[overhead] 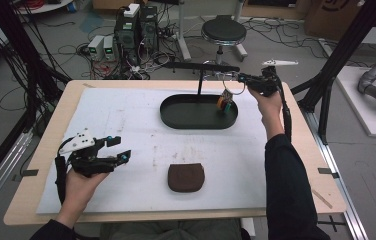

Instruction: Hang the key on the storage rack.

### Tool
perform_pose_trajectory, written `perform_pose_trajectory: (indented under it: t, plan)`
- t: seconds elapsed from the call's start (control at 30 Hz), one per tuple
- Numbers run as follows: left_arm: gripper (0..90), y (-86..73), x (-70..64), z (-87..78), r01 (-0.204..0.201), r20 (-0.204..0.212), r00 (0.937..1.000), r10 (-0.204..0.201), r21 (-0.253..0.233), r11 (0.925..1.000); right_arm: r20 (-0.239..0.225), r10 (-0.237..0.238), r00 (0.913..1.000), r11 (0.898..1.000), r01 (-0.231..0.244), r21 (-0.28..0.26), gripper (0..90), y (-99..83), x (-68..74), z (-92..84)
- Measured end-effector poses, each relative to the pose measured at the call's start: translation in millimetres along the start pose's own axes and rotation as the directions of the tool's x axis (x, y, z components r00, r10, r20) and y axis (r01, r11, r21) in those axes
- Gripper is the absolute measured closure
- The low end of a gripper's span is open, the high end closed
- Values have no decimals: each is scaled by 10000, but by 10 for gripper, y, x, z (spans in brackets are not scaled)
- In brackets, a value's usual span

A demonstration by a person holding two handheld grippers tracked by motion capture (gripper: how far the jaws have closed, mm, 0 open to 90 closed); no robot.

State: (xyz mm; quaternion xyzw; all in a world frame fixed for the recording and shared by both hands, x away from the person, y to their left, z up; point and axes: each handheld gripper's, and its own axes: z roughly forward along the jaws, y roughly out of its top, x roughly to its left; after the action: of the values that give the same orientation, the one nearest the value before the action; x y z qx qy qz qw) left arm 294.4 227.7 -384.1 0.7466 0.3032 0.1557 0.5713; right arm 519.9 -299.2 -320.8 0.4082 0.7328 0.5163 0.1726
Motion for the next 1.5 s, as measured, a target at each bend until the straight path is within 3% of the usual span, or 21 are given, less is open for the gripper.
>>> perform_pose_trajectory:
  t: [0.27, 0.33, 0.43, 0.47, 0.63, 0.73, 0.77, 0.87, 0.93, 1.27, 1.5]
  plan:
    - [334, 5, 1, 18, -9, 13, 10000, 8, 27, 10000, 484, -36, 9988, 10000, 34, 22, 686, 22, 13, -84]
    - [334, 6, 3, 31, -6, 20, 10000, 6, 35, 10000, 692, -86, 9976, 9999, 81, 78, 587, 33, 14, -142]
    - [334, 10, 7, 44, 1, 14, 10000, -1, 55, 10000, 675, -259, 9974, 9995, 246, 207, 555, 38, 15, -188]
    - [334, 13, 10, 53, 15, 24, 10000, -16, 53, 10000, 810, -388, 9960, 9989, 365, 298, 498, 46, 31, -238]
    - [334, 31, 28, 110, 81, -113, 9999, -79, 184, 9998, 788, -418, 9960, 9983, 384, 443, 400, 53, 84, -381]
    - [334, 38, 53, 161, 131, -78, 9999, -129, 235, 9996, 800, -465, 9957, 9988, 450, 208, 390, 28, 130, -451]
    - [334, 44, 57, 182, 140, -61, 9999, -139, 245, 9996, 907, -696, 9934, 9974, 711, -129, 395, -35, 186, -534]
    - [334, 62, 62, 249, 108, 73, 9999, -110, 319, 9994, 676, -549, 9962, 9981, 528, 328, 328, -105, 202, -614]
    - [334, 74, 62, 298, 62, 192, 9998, -69, 341, 9994, 810, -703, 9942, 9974, 715, -109, 354, -190, 243, -706]
    - [324, 128, 67, 516, 11, 506, 9987, -33, 441, 9990, 628, -620, 9961, 9965, 653, -522, 324, -552, 385, -1033]
    - [310, 159, 48, 607, -179, 615, 9980, 163, 261, 9995, 600, -510, 9969, 9955, 556, -773, 316, -793, 442, -1182]
